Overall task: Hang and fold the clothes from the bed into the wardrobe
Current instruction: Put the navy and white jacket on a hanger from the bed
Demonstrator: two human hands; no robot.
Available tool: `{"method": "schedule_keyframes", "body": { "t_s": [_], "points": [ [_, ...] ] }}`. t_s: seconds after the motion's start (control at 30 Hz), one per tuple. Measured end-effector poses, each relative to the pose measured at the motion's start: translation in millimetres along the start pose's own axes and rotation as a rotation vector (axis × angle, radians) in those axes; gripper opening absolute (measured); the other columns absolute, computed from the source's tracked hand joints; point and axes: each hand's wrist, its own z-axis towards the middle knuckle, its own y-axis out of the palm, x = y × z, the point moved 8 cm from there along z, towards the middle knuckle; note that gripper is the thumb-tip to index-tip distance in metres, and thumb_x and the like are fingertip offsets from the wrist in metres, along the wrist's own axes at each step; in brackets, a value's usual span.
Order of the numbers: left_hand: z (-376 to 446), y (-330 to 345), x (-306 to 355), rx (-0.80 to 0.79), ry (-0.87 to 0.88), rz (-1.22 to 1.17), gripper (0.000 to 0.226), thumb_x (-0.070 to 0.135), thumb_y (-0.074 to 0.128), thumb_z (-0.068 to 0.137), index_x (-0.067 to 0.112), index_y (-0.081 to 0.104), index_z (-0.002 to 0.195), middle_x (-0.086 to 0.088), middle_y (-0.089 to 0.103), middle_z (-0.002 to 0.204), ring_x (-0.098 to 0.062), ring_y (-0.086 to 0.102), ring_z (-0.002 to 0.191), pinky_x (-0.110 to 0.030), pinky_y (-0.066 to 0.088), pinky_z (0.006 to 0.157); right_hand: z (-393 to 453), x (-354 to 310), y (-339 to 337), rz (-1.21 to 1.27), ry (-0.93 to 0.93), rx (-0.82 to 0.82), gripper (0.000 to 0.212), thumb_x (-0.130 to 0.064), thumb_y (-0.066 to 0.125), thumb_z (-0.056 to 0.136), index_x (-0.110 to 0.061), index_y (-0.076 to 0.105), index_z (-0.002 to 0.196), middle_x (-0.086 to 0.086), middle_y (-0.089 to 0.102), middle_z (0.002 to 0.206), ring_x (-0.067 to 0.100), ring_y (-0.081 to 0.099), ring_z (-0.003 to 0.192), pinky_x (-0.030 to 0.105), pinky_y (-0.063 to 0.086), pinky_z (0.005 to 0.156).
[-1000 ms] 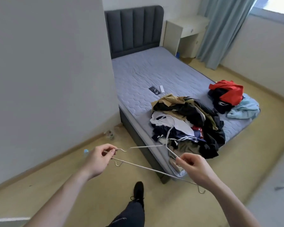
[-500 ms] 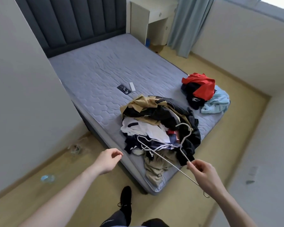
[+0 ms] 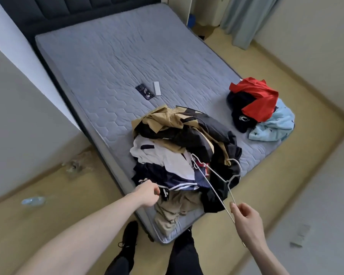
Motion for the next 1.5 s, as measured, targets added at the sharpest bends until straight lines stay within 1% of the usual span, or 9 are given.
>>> {"method": "schedule_keyframes", "body": {
  "t_s": [0.17,0.47,0.57,0.67,0.73,0.83,1.1,1.27,1.5],
  "points": [
    [72.9,49.8,27.2,-0.064,-0.112,-0.011,0.039,0.027,0.054,0.092,0.034,0.064,0.129,0.006,0.04,0.147,-0.025,0.054,0.129,-0.036,0.045,0.107,103.1,13.4,16.8,-0.06,-0.007,-0.139,0.052,-0.034,0.064,0.096,-0.027,0.028,0.058,-0.012,0.028,0.052,0.007,0.025,0.048,0.033,0.026,0.055],
    [212.7,163.5,41.1,-0.248,-0.26,0.18,0.062,0.012,0.051,0.088,0.03,0.053,0.147,-0.001,-0.014,0.171,-0.031,-0.006,0.158,-0.048,0.013,0.126,242.3,53.2,75.9,-0.077,-0.075,-0.286,0.049,-0.025,0.064,0.092,-0.019,0.023,0.067,-0.01,0.026,0.056,0.009,0.023,0.052,0.024,0.024,0.047],
    [230.8,185.4,35.3,-0.219,-0.317,0.212,0.067,0.019,0.051,0.089,0.014,0.038,0.155,-0.001,0.008,0.17,-0.03,0.0,0.158,-0.052,0.005,0.127,258.4,65.5,92.9,-0.063,-0.081,-0.325,0.046,-0.024,0.063,0.091,-0.017,0.023,0.068,-0.008,0.026,0.056,0.01,0.023,0.052,0.019,0.024,0.043],
    [228.5,163.5,48.6,0.057,-0.258,-0.007,0.035,0.029,0.062,0.093,0.024,0.06,0.128,0.003,0.058,0.135,-0.019,0.049,0.135,-0.038,0.018,0.124,258.9,70.8,98.3,-0.05,-0.07,-0.363,0.046,-0.024,0.062,0.092,-0.018,0.024,0.067,-0.008,0.027,0.056,0.011,0.024,0.053,0.019,0.025,0.043],
    [207.0,128.3,53.4,0.314,-0.264,-0.217,0.011,0.023,0.067,0.09,0.031,0.062,0.096,0.009,0.068,0.101,-0.017,0.064,0.103,-0.029,0.045,0.093,251.9,66.8,93.2,-0.038,-0.067,-0.38,0.047,-0.023,0.062,0.092,-0.02,0.023,0.066,-0.009,0.026,0.056,0.01,0.023,0.053,0.019,0.025,0.043],
    [160.8,81.1,55.8,0.471,-0.33,-0.525,0.026,0.013,0.063,0.09,0.029,0.043,0.093,0.007,0.058,0.083,-0.015,0.055,0.072,-0.029,0.037,0.056,235.6,49.5,75.6,-0.023,-0.087,-0.404,0.048,-0.021,0.063,0.093,-0.022,0.024,0.065,-0.009,0.028,0.055,0.01,0.025,0.052,0.018,0.026,0.044],
    [-2.6,-28.1,82.1,0.538,-0.116,-0.704,0.012,0.034,0.069,0.077,0.04,0.066,0.086,0.016,0.072,0.082,-0.012,0.068,0.079,-0.026,0.054,0.069,176.4,-30.9,26.5,-0.057,-0.341,-0.494,0.051,-0.019,0.074,0.087,-0.025,0.028,0.065,-0.011,0.03,0.056,0.007,0.026,0.052,0.018,0.03,0.047],
    [-127.5,-94.6,89.6,0.732,0.011,-0.843,0.01,0.029,0.077,0.071,0.025,0.071,0.077,-0.002,0.071,0.072,-0.014,0.062,0.066,-0.03,0.05,0.066,111.5,-63.5,29.3,-0.188,-0.511,-0.634,0.038,-0.021,0.081,0.075,-0.032,0.045,0.077,-0.007,0.06,0.071,0.006,0.044,0.053,0.021,0.039,0.052],
    [-274.5,-126.4,79.0,0.862,0.101,-0.893,0.019,0.016,0.076,0.082,0.013,0.064,0.067,-0.002,0.06,0.06,-0.008,0.05,0.055,-0.017,0.041,0.054,-25.8,-91.1,66.0,-0.129,-0.676,-0.73,0.072,-0.052,0.094,0.058,-0.049,0.047,0.112,-0.034,0.063,0.097,-0.008,0.06,0.08,0.012,0.047,0.063]
  ]
}}
